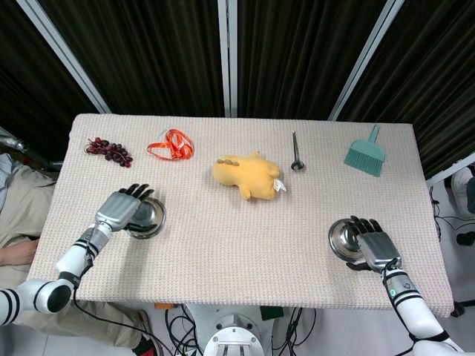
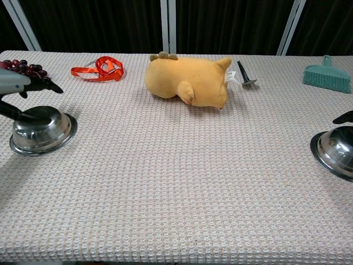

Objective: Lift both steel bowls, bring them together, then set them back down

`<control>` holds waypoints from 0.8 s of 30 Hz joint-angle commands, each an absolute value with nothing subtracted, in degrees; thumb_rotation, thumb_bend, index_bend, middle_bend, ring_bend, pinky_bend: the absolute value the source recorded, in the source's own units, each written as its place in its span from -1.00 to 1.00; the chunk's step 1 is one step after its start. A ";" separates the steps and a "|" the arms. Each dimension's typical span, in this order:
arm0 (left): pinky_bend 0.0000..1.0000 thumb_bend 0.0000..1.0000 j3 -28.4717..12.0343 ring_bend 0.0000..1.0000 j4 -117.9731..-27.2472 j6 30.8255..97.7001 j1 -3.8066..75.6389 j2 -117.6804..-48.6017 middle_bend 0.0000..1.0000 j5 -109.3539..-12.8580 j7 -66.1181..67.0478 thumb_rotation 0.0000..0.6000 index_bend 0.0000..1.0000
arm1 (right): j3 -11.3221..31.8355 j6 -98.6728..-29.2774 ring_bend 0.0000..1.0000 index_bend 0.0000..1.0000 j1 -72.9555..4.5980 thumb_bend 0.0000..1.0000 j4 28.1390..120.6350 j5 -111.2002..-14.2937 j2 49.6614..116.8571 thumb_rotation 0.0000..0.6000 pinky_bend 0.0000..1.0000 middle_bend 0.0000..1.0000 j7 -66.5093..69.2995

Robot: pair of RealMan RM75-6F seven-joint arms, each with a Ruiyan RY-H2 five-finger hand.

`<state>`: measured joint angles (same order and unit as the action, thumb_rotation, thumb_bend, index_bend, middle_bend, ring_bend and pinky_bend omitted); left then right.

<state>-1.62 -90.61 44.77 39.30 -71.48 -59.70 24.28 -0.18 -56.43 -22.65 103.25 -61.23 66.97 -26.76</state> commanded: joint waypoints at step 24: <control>-0.53 -0.73 0.98 -1.00 -86.39 37.31 44.20 -73.45 -1.00 -55.13 22.79 1.00 -1.00 | -0.48 -54.03 -1.00 -1.00 -25.19 -0.42 98.22 -60.56 69.94 0.91 -0.81 -0.95 -24.07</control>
